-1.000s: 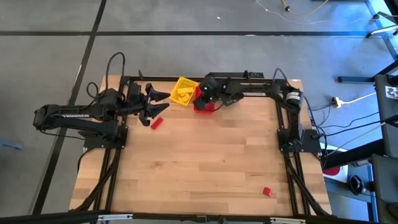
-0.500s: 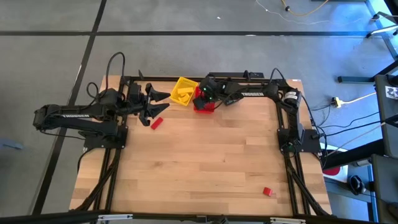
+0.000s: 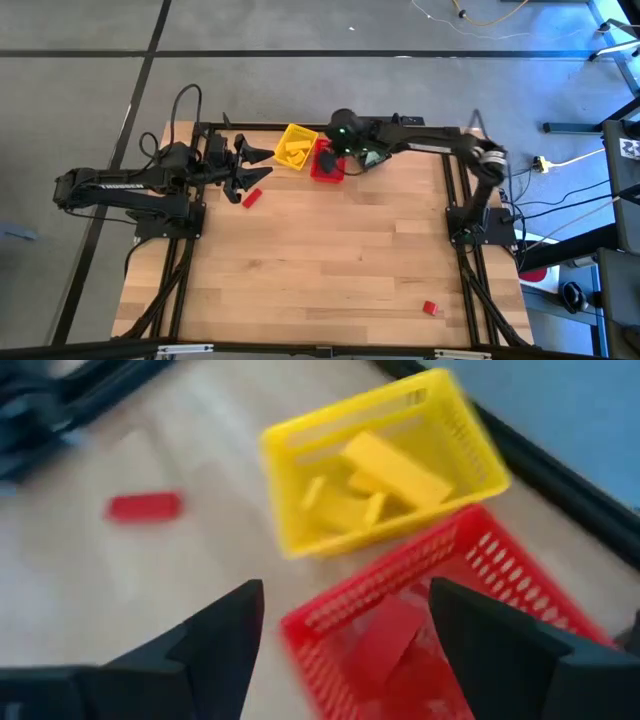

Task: Sort & place blocks by color
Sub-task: Put the top red block into the red bin

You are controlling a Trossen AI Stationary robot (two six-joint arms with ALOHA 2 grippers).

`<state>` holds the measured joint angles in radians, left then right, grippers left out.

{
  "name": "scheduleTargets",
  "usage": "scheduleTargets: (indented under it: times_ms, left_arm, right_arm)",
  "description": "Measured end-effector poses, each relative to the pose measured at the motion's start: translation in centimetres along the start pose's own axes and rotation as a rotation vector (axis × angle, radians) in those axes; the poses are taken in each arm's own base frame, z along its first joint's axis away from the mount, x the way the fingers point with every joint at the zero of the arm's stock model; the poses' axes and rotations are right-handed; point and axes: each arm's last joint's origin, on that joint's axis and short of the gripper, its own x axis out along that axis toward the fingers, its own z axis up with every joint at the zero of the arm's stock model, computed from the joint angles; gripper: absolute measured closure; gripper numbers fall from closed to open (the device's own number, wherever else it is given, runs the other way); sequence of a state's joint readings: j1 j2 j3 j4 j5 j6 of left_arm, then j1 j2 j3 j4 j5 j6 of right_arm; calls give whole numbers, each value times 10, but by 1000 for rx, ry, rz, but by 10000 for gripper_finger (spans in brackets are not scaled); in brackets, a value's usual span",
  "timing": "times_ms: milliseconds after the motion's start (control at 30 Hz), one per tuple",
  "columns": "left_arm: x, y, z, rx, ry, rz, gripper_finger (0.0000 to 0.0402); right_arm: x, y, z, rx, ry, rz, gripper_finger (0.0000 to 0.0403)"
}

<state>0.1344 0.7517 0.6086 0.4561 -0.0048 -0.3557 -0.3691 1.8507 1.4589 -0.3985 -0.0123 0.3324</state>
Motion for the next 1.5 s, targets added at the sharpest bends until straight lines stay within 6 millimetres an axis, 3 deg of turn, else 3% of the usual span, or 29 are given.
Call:
scheduleTargets:
  times_ms: [133, 333, 533, 733, 967, 1500]
  left_arm:
    - [0, 0, 0, 0, 2, 1, 161]
    - [0, 0, -1, 0, 9, -1, 161]
    - [0, 1, -4, 0, 47, -11, 161]
    - [0, 1, -6, 0, 63, 2, 161]
    - [0, 2, -6, 0, 65, 9, 161]
    - [0, 4, -9, -7, 93, 49, 161]
  right_arm:
    - [-39, 17, -14, -88, 12, 79, 127]
    - [-91, 32, -62, -60, -80, 191, 129]
    - [-136, 38, -104, 64, -329, 418, 129]
    - [-173, 36, -118, 104, -657, 624, 129]
    - [-189, 30, -120, 40, -768, 645, 128]
    - [-189, 31, -120, -31, -787, 625, 128]
